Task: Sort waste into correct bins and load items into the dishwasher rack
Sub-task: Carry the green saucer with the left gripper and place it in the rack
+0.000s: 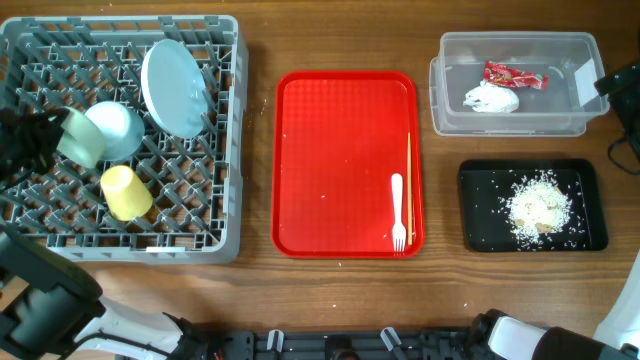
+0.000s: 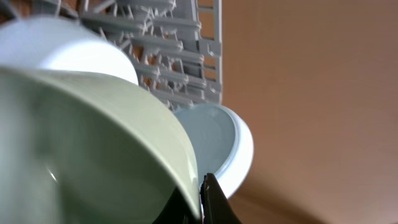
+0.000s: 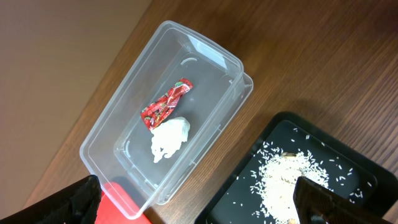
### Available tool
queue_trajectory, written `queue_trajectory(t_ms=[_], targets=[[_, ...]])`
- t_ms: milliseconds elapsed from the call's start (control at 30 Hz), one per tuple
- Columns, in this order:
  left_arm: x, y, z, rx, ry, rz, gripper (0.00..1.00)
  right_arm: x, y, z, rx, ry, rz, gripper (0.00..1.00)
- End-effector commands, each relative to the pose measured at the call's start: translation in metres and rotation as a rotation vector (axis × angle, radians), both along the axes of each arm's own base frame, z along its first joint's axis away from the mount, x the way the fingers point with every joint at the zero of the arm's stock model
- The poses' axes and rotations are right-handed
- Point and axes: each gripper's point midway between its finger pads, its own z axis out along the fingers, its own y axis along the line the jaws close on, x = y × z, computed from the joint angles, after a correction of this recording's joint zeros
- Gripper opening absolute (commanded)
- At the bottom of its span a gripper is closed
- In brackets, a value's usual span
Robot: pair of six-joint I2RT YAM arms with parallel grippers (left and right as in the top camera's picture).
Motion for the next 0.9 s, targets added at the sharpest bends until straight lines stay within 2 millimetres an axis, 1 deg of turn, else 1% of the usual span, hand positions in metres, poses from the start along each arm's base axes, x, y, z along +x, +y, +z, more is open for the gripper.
queue_trajectory(t_ms=[0, 100, 200, 300, 433, 700, 733, 833, 867], targets=[[-0.015, 0.011, 0.009, -0.097, -0.029, 0.027, 0.04, 0.002, 0.0, -0.002, 0.006, 0.003, -0.001, 1.0], [-0.027, 0.023, 0.007, -0.09, -0.028, 0.057, 0.04, 0.002, 0.0, -0.002, 0.006, 0.003, -0.001, 1.0], [-0.034, 0.028, 0.006, -0.052, -0.042, 0.051, 0.04, 0.002, 0.0, -0.002, 0.006, 0.003, -0.001, 1.0], [-0.041, 0.026, -0.001, -0.057, -0.004, 0.055, 0.04, 0.002, 0.0, -0.002, 0.006, 0.003, -0.001, 1.0], [-0.05, 0.028, -0.018, -0.042, 0.107, 0.084, 0.04, 0.002, 0.0, -0.002, 0.006, 0.003, -0.001, 1.0], [-0.053, 0.027, -0.019, -0.012, 0.097, 0.063, 0.04, 0.002, 0.0, -0.002, 0.006, 0.003, -0.001, 1.0], [-0.051, 0.025, -0.014, -0.027, 0.067, 0.056, 0.04, 0.002, 0.0, -0.002, 0.006, 0.003, -0.001, 1.0], [-0.041, 0.014, 0.02, -0.127, -0.117, 0.002, 0.04, 0.002, 0.0, -0.002, 0.006, 0.003, -0.001, 1.0], [-0.04, 0.012, 0.028, -0.147, -0.16, -0.01, 0.04, 0.002, 0.0, -0.002, 0.006, 0.003, -0.001, 1.0]])
